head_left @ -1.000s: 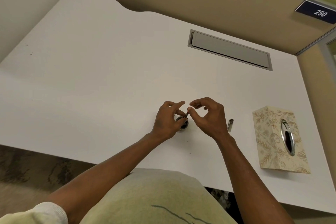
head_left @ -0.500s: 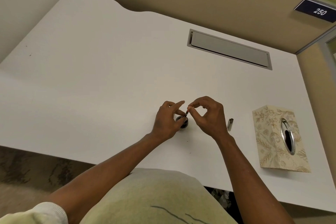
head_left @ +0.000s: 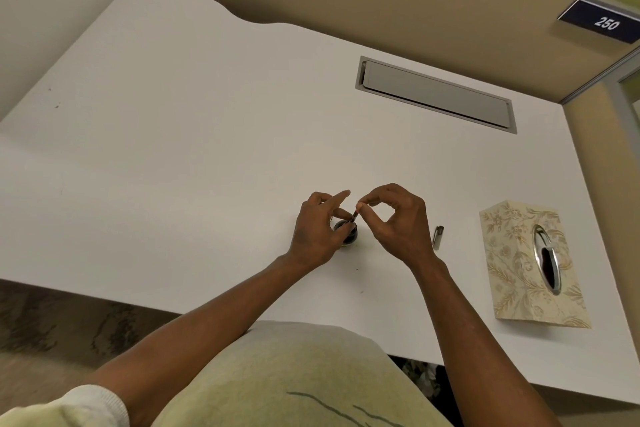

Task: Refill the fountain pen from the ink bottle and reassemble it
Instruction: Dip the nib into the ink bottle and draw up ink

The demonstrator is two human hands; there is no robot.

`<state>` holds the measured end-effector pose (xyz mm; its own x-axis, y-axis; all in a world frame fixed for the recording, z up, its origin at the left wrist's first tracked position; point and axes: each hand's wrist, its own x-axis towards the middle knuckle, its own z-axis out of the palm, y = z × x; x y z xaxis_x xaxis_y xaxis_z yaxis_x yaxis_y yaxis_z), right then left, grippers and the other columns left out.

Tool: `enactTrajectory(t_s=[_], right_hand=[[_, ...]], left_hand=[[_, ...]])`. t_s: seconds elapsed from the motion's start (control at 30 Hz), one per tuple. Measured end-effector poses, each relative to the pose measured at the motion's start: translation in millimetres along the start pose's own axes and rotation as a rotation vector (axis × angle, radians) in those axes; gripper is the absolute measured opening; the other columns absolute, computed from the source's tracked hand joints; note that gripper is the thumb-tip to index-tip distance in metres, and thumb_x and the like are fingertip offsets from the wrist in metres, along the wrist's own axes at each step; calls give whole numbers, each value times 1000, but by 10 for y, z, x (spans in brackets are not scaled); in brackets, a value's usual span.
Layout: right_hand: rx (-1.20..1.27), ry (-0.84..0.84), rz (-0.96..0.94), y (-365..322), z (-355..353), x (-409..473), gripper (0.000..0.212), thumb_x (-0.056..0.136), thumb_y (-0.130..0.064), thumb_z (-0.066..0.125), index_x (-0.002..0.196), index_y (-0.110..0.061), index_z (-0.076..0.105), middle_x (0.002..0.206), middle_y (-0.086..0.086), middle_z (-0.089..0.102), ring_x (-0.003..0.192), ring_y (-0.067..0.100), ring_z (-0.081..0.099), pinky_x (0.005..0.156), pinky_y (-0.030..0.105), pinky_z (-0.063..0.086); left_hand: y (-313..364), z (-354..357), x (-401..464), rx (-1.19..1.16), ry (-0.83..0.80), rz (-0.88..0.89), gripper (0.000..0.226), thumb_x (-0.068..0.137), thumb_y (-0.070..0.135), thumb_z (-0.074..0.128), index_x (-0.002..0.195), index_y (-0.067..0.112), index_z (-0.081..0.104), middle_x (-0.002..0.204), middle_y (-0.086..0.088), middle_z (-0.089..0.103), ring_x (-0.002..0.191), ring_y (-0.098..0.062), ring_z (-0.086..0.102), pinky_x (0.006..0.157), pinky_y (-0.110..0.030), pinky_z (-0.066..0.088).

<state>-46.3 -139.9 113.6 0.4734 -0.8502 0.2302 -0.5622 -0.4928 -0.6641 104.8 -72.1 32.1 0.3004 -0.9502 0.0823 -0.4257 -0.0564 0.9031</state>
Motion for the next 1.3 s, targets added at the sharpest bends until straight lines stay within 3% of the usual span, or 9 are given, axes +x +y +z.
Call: enactTrajectory(t_s=[0.37, 0.47, 0.6, 0.73, 0.87, 0.97, 1.03, 1.13, 1.3], right_hand=[[-9, 29, -28, -42, -64, 0, 4, 83, -14, 80, 85, -16, 77, 86, -7, 71, 80, 7, 68, 75, 27, 54], [-4, 26, -26, -49, -69, 2, 4, 83, -13, 79, 85, -16, 77, 86, -6, 71, 80, 10, 69, 76, 30, 55], [-5, 37, -20, -52, -91, 0, 5, 83, -13, 79, 85, -17, 77, 86, -6, 72, 80, 10, 69, 76, 33, 55], [2, 56, -20, -54, -113, 9, 4, 83, -13, 79, 84, -16, 77, 85, -5, 72, 80, 11, 70, 75, 34, 56], [-3, 54, -24, -48, -115, 0, 4, 83, -13, 79, 85, -15, 77, 86, -4, 72, 80, 12, 70, 75, 32, 56], [-3, 54, -18, -48, -115, -16, 4, 83, -13, 79, 86, -16, 77, 86, -5, 73, 80, 10, 70, 74, 24, 53], [-6, 61, -12, -54, -128, -35, 5, 83, -13, 80, 85, -17, 78, 86, -5, 73, 80, 9, 70, 73, 16, 47], [-1, 80, -4, -61, -158, -62, 5, 83, -13, 79, 85, -17, 78, 87, -4, 73, 80, 7, 69, 74, 9, 42], [16, 114, 19, -30, -188, -129, 4, 83, -12, 79, 85, -16, 78, 87, -4, 74, 80, 6, 69, 73, 8, 42]], left_hand=[[67, -16, -30, -9, 29, 2, 63, 84, 23, 74, 144, 22, 54, 99, 14, 77, 120, -16, 52, 88, -46, 53], [66, -26, -36, -19, 21, -9, 65, 84, 23, 76, 145, 23, 53, 104, 9, 76, 115, 0, 51, 89, -41, 52], [78, -52, -57, -13, -10, 13, 65, 86, 21, 75, 147, 23, 51, 106, 12, 74, 113, -10, 52, 91, -34, 49], [66, -68, -71, 10, -24, 6, 67, 86, 17, 73, 148, 24, 49, 111, 8, 74, 109, 2, 44, 90, -26, 44], [95, -71, -65, 7, -25, 33, 65, 86, 19, 73, 147, 21, 51, 105, 13, 77, 119, -13, 48, 91, -35, 50], [109, -69, -67, 3, -21, 39, 64, 86, 20, 72, 146, 22, 52, 104, 13, 77, 119, -12, 48, 91, -39, 52], [113, -74, -77, 11, -14, 45, 63, 86, 17, 71, 146, 23, 51, 107, 11, 76, 116, -5, 47, 93, -33, 51], [129, -122, -87, 16, 7, 56, 64, 85, 6, 69, 146, 21, 52, 107, 14, 76, 117, -11, 49, 88, -5, 38], [166, -178, -116, 20, 33, 51, 63, 83, -1, 65, 143, 19, 55, 107, 13, 76, 115, -13, 51, 86, -1, 34]])
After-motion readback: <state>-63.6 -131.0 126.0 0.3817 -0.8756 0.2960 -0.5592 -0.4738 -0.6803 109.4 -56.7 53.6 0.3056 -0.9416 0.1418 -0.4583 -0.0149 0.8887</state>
